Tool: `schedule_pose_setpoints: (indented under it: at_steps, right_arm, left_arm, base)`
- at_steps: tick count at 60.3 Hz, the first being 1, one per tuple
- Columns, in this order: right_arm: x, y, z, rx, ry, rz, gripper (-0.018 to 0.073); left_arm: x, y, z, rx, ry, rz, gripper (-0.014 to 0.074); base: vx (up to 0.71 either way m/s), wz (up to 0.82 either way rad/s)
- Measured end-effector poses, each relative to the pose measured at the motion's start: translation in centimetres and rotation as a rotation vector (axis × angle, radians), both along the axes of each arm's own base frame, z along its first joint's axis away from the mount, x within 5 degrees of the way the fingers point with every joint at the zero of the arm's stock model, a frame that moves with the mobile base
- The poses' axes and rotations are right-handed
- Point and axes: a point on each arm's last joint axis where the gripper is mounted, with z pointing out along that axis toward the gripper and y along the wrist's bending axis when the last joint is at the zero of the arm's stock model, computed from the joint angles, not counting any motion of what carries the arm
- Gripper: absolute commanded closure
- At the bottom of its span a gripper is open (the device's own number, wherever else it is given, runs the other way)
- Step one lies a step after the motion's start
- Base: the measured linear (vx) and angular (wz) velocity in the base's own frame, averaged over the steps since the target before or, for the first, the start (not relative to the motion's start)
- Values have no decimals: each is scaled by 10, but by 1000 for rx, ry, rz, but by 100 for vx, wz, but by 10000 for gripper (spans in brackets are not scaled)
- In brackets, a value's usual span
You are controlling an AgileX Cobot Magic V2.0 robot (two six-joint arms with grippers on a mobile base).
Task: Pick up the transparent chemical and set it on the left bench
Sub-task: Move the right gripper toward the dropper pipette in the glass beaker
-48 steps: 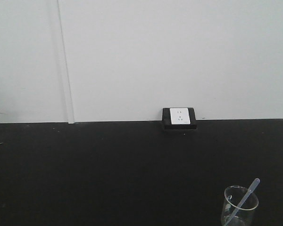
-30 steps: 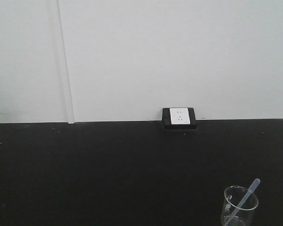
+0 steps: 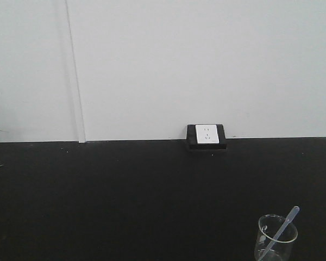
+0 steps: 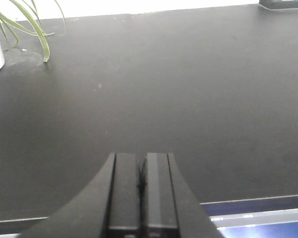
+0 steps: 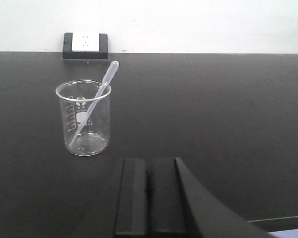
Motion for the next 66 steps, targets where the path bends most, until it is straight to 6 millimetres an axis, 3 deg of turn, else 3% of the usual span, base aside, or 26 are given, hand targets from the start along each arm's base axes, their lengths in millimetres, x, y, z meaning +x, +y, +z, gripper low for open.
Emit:
schedule_pose_setpoints:
  at_steps: [13,31,39,50,55,66]
  right_arm:
    - [1,1,7,-7,-77,12,567]
    - [0,6,36,-75,-382,71,562]
    - [8,6,52,-90,-327,70,559]
    - [34,3,83,0,-231,60,534]
    - [49,1,85,52,-166,51,508]
    - [86,-2,65,123,0,37,390]
  left_arm:
    - [0,0,0,0,0,0,600]
    - [0,0,0,0,0,0,600]
    - [0,0,0,0,0,0,600]
    - [0,0,0,0,0,0,600]
    - [0,0,0,0,0,0,600]
    - [0,0,0,0,0,0,600]
  base:
    - [0,0]
    - [0,0]
    - [0,0]
    - [0,0]
    - [0,0]
    - [0,0]
